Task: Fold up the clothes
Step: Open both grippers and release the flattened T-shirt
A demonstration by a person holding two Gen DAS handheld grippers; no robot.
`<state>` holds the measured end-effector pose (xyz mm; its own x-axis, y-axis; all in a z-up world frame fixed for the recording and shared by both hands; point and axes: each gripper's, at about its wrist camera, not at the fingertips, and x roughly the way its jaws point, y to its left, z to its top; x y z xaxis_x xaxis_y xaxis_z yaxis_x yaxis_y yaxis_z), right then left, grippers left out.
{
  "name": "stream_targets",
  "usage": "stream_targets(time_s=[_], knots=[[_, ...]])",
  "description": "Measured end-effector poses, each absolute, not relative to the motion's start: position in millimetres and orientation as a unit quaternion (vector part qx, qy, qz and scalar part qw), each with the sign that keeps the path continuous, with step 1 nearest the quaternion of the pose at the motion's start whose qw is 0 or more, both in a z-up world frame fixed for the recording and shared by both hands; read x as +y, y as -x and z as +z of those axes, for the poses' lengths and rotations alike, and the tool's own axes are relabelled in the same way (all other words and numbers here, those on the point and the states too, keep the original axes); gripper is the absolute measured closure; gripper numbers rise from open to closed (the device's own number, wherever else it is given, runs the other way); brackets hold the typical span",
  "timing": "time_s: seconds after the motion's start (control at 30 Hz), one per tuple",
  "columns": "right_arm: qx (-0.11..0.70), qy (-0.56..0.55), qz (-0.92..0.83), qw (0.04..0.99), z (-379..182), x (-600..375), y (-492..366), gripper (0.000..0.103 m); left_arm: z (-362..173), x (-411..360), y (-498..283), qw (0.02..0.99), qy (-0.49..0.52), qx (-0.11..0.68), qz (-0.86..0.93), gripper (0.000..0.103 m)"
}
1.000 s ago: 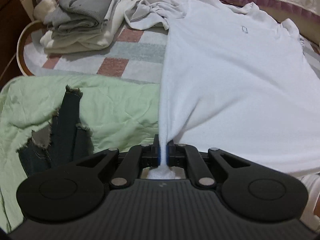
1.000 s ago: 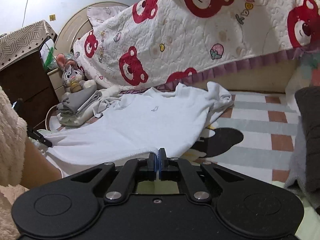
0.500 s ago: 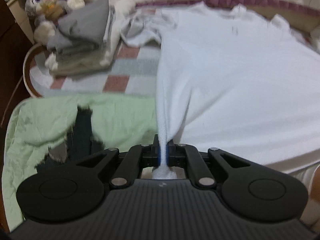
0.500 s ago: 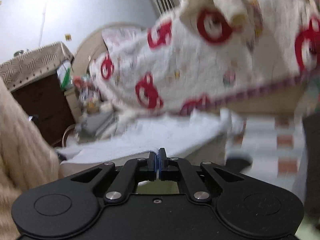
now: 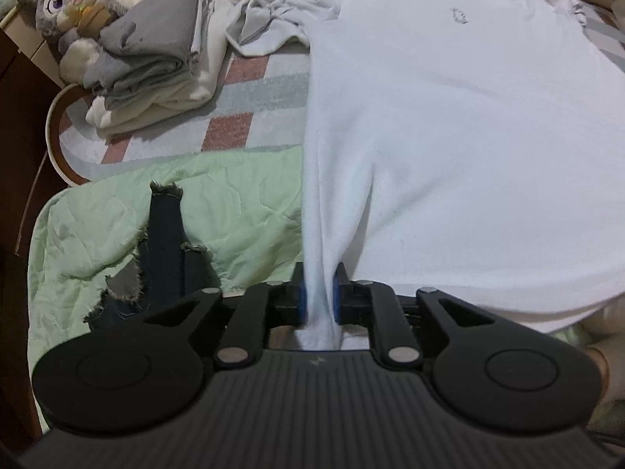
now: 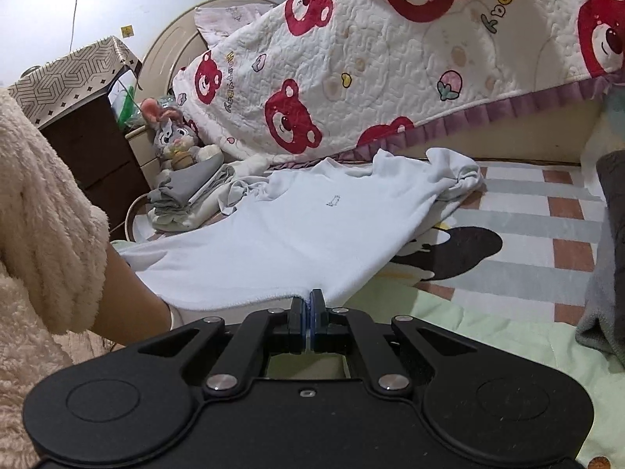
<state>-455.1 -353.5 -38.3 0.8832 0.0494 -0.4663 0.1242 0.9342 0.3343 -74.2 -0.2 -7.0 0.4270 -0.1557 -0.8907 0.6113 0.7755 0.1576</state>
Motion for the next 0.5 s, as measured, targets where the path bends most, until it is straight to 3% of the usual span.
stream_targets(time_s=[0.23, 0.37, 0.5], knots=[[0.265, -0.176, -0.004, 0.948, -39.5, -356.0, 466.3, 0.100, 31.6, -4.9, 78.1, 0.817, -0.232, 0.462, -0.255, 0.073], [0.258, -0.192, 0.003, 0.947, -34.6, -374.3, 473.3, 0.100, 46.3, -53.6, 71.8, 0.814, -0.235, 0.430, -0.313, 0.063], [0.236, -0.183, -0.025, 0.954, -25.0, -402.3, 471.1, 0.093, 40.3, -122.2, 63.1, 0.796, -0.226, 0.409, -0.384, 0.061]])
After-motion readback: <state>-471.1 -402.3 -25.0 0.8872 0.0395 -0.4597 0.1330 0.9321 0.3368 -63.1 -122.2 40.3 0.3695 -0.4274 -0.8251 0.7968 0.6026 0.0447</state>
